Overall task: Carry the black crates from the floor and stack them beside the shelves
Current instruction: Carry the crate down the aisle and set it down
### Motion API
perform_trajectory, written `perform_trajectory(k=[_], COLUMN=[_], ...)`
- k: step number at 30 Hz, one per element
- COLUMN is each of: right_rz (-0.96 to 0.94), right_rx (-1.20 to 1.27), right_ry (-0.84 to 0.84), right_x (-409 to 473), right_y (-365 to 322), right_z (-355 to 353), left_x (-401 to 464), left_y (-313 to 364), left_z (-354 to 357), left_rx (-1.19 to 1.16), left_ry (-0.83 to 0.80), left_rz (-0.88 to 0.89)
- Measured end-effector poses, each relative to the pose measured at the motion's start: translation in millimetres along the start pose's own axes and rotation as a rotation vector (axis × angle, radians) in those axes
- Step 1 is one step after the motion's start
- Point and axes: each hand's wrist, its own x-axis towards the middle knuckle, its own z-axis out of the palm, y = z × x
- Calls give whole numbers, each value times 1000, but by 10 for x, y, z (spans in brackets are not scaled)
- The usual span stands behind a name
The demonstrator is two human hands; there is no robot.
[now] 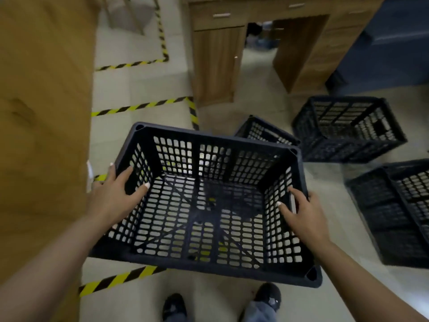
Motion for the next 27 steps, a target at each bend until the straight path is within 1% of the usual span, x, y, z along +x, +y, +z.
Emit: perform_trajectory(k=[7,13,16,20,27], right_rz=[-77,-130,-149,-163,-210], right_rx=[-96,-146,-152,-182,-207], right_ry=[-141,-262,-314,-358,-395], right_x=[-261,-294,-202,25,480], right_y=[-1067,-1572,-1729,-1843,-1747], right_z=[940,1504,1714,1979,2571], left_x=[-56,1,104,282,652], left_y=[-1459,-2247,-2464,-2568,-2753], left_z=[0,197,336,530,1146], left_rx=[-50,-92,-128,-176,-201], left_ry=[-42,-94,-123,-155,-153], left_rz=[-163,-250,-294,-319,-348])
